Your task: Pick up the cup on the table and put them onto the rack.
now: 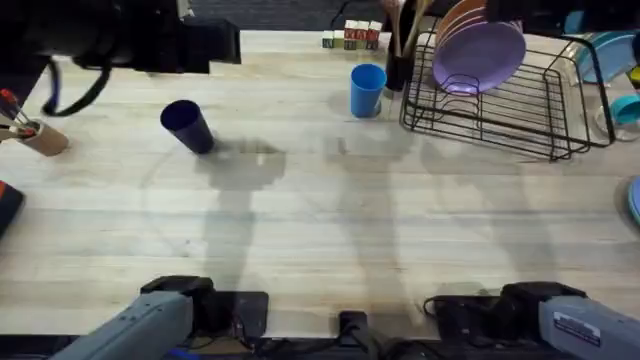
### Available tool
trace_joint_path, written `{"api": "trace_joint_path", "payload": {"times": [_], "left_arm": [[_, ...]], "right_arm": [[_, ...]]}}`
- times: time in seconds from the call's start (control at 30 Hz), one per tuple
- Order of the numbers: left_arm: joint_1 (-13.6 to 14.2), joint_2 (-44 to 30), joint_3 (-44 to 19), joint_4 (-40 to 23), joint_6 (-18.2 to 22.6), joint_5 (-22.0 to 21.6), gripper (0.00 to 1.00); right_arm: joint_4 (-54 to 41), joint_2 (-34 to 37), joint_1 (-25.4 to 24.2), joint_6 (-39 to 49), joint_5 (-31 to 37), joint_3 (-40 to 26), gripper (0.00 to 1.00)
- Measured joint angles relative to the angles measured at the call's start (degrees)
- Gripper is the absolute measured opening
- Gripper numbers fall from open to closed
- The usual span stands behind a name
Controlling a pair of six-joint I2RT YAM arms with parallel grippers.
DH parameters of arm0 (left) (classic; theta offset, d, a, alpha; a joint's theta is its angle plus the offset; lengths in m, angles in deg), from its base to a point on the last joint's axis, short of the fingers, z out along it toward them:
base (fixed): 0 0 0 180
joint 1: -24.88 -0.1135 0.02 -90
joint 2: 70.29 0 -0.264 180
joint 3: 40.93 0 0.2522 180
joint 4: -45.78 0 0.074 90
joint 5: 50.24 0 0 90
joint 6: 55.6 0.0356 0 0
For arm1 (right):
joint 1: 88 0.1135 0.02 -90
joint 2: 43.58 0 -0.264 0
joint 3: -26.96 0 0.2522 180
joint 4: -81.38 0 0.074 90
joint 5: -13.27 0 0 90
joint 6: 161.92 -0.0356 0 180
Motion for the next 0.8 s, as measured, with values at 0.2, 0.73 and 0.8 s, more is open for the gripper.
{"api": "trace_joint_path", "payload": {"times": [0.2, 0.73, 0.8], "left_arm": [[0.0, -7.2, 0.0, -3.0, 0.0, -0.4, 0.993], [0.0, -19.8, 0.0, -6.6, -2.8, -2.3, 0.993], [0.0, -21.6, 0.0, -6.4, -2.9, -2.8, 0.993]], "right_arm": [[0.7, 2.4, 0.3, 0.0, -0.4, 0.0, 0.993], [2.4, 2.4, 0.3, 0.0, 0.3, 0.0, 0.993], [2.4, 2.4, 0.3, 0.0, 0.3, 0.0, 0.993]]}}
